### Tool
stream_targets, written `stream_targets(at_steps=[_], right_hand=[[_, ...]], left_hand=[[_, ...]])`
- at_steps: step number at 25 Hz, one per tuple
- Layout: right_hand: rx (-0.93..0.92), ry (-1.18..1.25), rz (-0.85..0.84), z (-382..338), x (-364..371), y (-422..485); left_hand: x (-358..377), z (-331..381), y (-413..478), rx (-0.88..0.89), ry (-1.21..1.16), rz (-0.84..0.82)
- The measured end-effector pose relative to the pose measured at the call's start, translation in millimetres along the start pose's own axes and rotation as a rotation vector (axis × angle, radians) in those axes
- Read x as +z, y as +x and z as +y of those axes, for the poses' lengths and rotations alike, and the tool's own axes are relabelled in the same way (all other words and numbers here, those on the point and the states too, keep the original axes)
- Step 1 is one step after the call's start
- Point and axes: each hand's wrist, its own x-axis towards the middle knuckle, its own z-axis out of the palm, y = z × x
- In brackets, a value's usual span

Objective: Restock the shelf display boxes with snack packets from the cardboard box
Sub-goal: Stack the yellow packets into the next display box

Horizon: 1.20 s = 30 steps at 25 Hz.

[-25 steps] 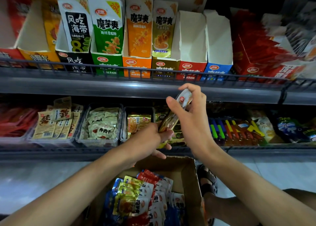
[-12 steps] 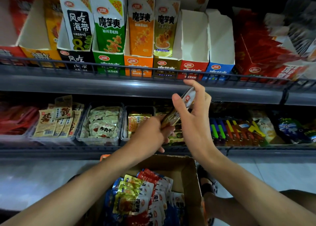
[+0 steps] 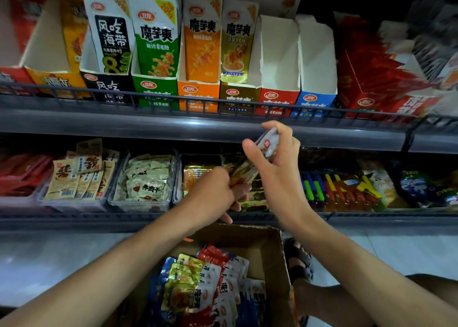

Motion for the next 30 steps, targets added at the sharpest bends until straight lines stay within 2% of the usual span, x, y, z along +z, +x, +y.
stream_targets(at_steps=[2,4,6,8,13,20,25,27,29,30], right_hand=[[0.051,0.061,-0.028,-4.1,-11.9,9.2],[0.173,0.25,-0.091,-9.5,-26.9,18.0],[0.287,0.387,-0.218,-14.1,-36.1,22.9],[0.32,0.379,-0.293,-14.9,-40.0,25.9],[0.236,0.318,-0.312,-29.4,-51.1,40.1],[0.145,0.179,-0.338,-83.5,-52.3,75.3],[0.061,-0.013,-0.372,-108.5,-50.3,96.0],[-0.032,-0.014,-0.302,-115.5,-52.4,104.0],[-0.126,0.032,-0.15,-123.4,-60.4,119.4],[-0.179,0.051,-0.069,-126.2,-64.6,129.3]], left_hand=[[-9.9,7.9,-1.8,-0.063,-0.242,-0.092],[-22.0,16.5,-5.9,-0.091,-0.389,-0.189],[-30.8,21.8,-7.7,-0.105,-0.445,-0.263],[-35.3,24.6,-6.3,-0.114,-0.432,-0.313],[-44.7,39.9,-1.7,-0.047,-0.417,-0.388],[-70.0,68.7,4.7,0.084,-0.391,-0.329],[-83.2,82.1,7.6,0.14,-0.414,-0.35],[-84.2,87.4,12.7,0.147,-0.542,-0.237],[-84.7,89.0,21.4,0.219,-0.563,0.058],[-85.6,86.3,27.1,0.302,-0.423,0.263]])
